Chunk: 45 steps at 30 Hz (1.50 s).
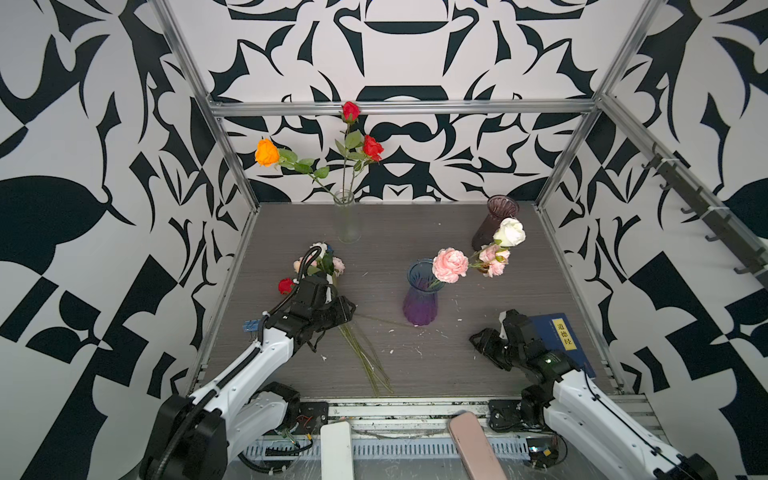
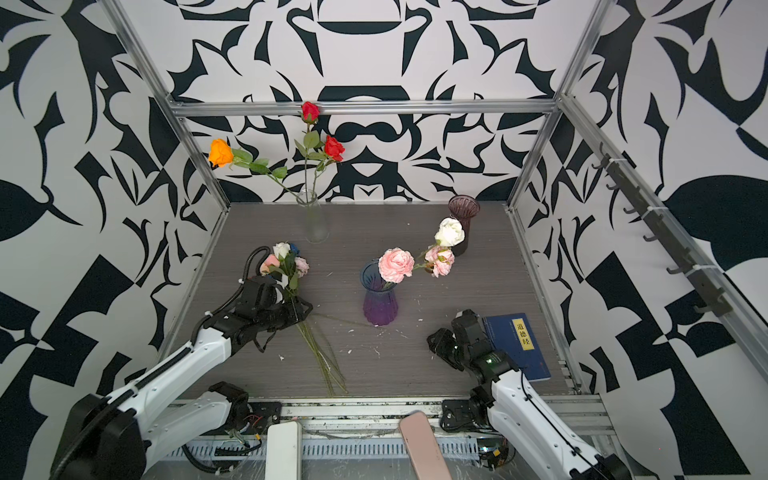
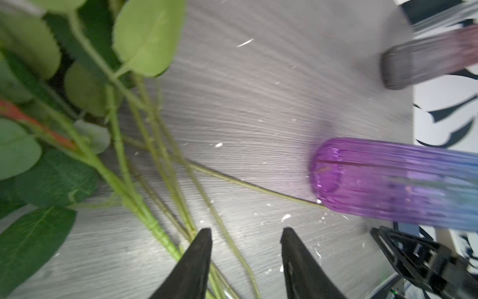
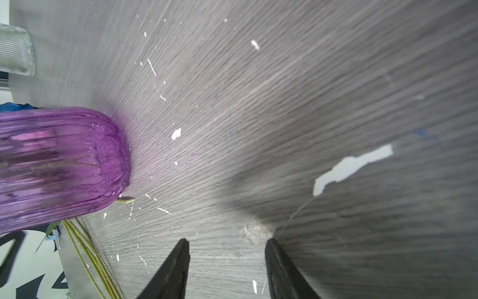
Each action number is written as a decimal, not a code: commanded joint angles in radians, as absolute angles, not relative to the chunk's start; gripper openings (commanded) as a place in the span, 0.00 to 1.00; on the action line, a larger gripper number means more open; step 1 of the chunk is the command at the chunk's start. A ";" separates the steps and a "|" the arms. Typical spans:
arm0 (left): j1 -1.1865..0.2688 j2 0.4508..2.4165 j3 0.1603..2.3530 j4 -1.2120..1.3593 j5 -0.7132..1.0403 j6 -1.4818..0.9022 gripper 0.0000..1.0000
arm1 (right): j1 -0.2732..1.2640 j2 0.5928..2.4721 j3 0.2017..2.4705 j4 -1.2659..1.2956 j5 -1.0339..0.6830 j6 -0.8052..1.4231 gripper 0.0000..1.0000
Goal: Arrange the flowers into the vase
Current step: 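Draw the left gripper back and grasp another pink rose stem in the bouquet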
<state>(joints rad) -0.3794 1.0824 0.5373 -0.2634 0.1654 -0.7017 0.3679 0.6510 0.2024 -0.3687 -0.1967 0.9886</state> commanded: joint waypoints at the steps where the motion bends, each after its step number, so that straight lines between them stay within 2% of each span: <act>1: -0.341 1.164 0.572 -0.256 0.222 -0.735 0.44 | 0.365 0.635 0.198 -0.359 -0.188 0.988 0.51; 8: -0.316 1.301 0.605 -0.222 0.286 -0.755 0.40 | 0.365 0.638 0.199 -0.356 -0.188 0.988 0.51; 19: -0.316 1.243 0.583 -0.208 0.266 -0.779 0.40 | 0.365 0.637 0.198 -0.354 -0.188 0.986 0.51; 28: -0.314 1.409 0.653 -0.258 0.276 -0.778 0.43 | 0.365 0.621 0.198 -0.364 -0.187 0.986 0.51; 35: -0.314 1.453 0.669 -0.257 0.281 -0.777 0.42 | 0.364 0.614 0.196 -0.368 -0.186 0.989 0.51; 37: -0.310 1.464 0.669 -0.244 0.296 -0.776 0.36 | 0.365 0.615 0.196 -0.368 -0.186 0.988 0.51; 39: -0.301 1.477 0.667 -0.227 0.321 -0.776 0.19 | 0.365 0.615 0.196 -0.368 -0.186 0.988 0.51; 42: -0.290 1.485 0.660 -0.202 0.361 -0.776 0.01 | 0.365 0.614 0.196 -0.370 -0.186 0.988 0.51; 45: -0.286 1.471 0.658 -0.185 0.374 -0.779 0.00 | 0.364 0.611 0.196 -0.371 -0.185 0.988 0.51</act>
